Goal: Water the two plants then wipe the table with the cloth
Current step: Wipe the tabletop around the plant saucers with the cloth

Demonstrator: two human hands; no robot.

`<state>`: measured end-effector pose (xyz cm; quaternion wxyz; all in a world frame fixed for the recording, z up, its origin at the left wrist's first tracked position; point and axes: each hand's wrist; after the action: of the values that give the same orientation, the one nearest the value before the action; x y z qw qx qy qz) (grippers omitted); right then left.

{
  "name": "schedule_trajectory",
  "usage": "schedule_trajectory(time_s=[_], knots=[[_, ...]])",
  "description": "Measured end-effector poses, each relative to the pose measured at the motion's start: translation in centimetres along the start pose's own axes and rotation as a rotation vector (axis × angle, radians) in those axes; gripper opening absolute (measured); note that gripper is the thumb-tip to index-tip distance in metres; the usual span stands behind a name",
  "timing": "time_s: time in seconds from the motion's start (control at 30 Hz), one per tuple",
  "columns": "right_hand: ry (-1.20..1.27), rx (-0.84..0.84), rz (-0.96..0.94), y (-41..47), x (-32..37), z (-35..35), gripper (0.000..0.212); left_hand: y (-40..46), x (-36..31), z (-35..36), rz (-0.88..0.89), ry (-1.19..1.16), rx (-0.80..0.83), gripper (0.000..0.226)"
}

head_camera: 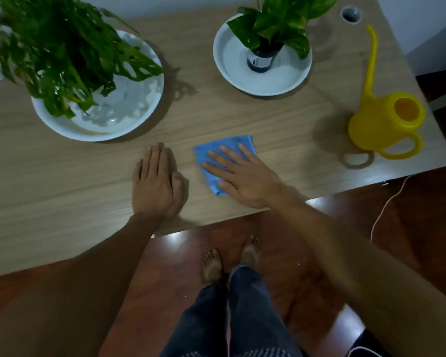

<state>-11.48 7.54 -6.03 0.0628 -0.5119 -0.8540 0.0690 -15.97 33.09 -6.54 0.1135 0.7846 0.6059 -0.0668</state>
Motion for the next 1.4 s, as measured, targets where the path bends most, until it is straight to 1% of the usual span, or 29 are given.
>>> schedule_trajectory(time_s=[0.03,0.1,0.17,0.2,0.23,0.27,0.37,0.43,0.47,0.5,0.53,0.6,0.63,0.67,0.7,0.73,0.8,0.9,0.93,0.97,1.03,1.1,1.13,1.17,1.23,1.3,1.33,1.37,1.4], knots=[[-0.007,-0.009,0.053,-0.2,-2.4,0.0,0.056,-0.2,0.2,-0.1,-0.007,0.006,0.007,0.069],[0.051,-0.031,0.358,1.0,-5.9,-0.6,0.057,-0.9,0.5,-0.2,-0.018,0.022,0.016,0.069],[0.166,-0.022,0.648,4.0,-5.4,-1.5,0.060,-1.5,1.2,-0.5,-0.052,0.029,0.018,0.070],[0.212,-0.022,0.705,5.5,-3.2,-1.9,0.061,-1.8,1.6,-0.6,-0.078,0.026,0.017,0.070],[0.222,-0.017,0.683,6.7,-0.3,-2.2,0.062,-2.2,1.9,-0.7,-0.111,0.024,0.013,0.070],[0.201,0.004,0.589,7.3,3.0,-2.3,0.062,-2.6,2.2,-0.8,-0.147,0.024,0.009,0.070],[0.073,0.021,0.099,4.9,9.7,-1.8,0.060,-4.1,2.9,-1.5,-0.245,0.016,-0.024,0.068],[-0.009,0.008,-0.231,2.0,8.0,-0.9,0.057,-5.5,3.6,-2.0,-0.316,0.009,-0.042,0.068],[-0.036,0.034,-0.333,1.4,5.8,-0.8,0.055,-6.3,3.9,-2.3,-0.348,0.003,-0.037,0.069],[-0.053,0.038,-0.349,1.6,3.5,-0.7,0.055,-6.9,4.3,-2.5,-0.378,-0.006,-0.026,0.070],[-0.046,0.020,-0.274,2.7,1.7,-1.0,0.054,-7.5,4.6,-2.7,-0.407,-0.013,-0.021,0.070],[0.018,-0.039,0.022,6.4,1.5,-1.8,0.056,-8.4,5.3,-3.1,-0.459,-0.028,-0.035,0.071],[0.051,-0.056,0.166,8.3,3.4,-2.2,0.057,-8.8,5.6,-3.3,-0.478,-0.033,-0.043,0.071],[0.079,-0.052,0.251,9.6,6.3,-2.5,0.059,-9.1,5.9,-3.4,-0.491,-0.037,-0.049,0.070],[0.095,-0.040,0.256,9.9,9.7,-2.6,0.061,-9.3,6.2,-3.4,-0.501,-0.037,-0.055,0.069],[0.099,-0.017,0.188,9.4,13.0,-2.5,0.062,-9.4,6.5,-3.5,-0.512,-0.037,-0.064,0.068],[0.034,0.015,-0.071,6.5,17.0,-1.8,0.061,-9.5,7.0,-3.7,-0.536,-0.035,-0.083,0.068],[-0.043,0.027,-0.467,3.8,14.7,-0.8,0.057,-10.3,8.0,-4.0,-0.559,-0.027,-0.092,0.068],[-0.059,0.036,-0.538,4.5,13.0,-0.8,0.055,-10.8,8.4,-4.2,-0.558,-0.017,-0.086,0.068],[-0.069,0.037,-0.538,5.7,11.6,-1.0,0.055,-11.4,8.8,-4.4,-0.561,-0.007,-0.079,0.067],[-0.020,-0.016,-0.362,9.0,11.5,-1.9,0.055,-12.4,9.9,-4.9,-0.578,0.000,-0.060,0.067],[0.054,-0.045,-0.111,10.7,15.9,-2.5,0.058,-13.2,10.8,-5.4,-0.605,0.000,-0.053,0.067],[0.072,-0.033,-0.051,10.6,19.1,-2.6,0.059,-13.5,11.2,-5.5,-0.613,0.007,-0.057,0.068],[0.068,-0.009,-0.076,9.9,21.7,-2.5,0.060,-14.0,11.6,-5.6,-0.620,0.014,-0.063,0.068],[0.002,0.019,-0.324,7.6,24.0,-1.6,0.059,-14.7,12.2,-5.8,-0.639,0.021,-0.078,0.070],[-0.054,0.026,-0.606,6.6,21.9,-0.8,0.057,-15.3,12.9,-6.2,-0.656,0.021,-0.094,0.070],[-0.077,0.039,-0.685,6.9,20.5,-0.9,0.056,-15.5,13.2,-6.4,-0.662,0.018,-0.096,0.069],[-0.091,0.040,-0.686,7.8,19.7,-1.0,0.055,-15.7,13.6,-6.6,-0.668,0.016,-0.094,0.069],[-0.083,0.033,-0.614,9.1,19.6,-1.1,0.055,-15.9,14.0,-6.8,-0.675,0.013,-0.090,0.068]])
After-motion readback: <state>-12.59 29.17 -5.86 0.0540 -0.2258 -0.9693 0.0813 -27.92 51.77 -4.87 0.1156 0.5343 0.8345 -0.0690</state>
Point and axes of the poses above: each hand's wrist, its own y-axis towards the middle knuckle, its own z-axis out of the palm, x = y × z, and after that the axes turned 15 degrees about z, right-handed
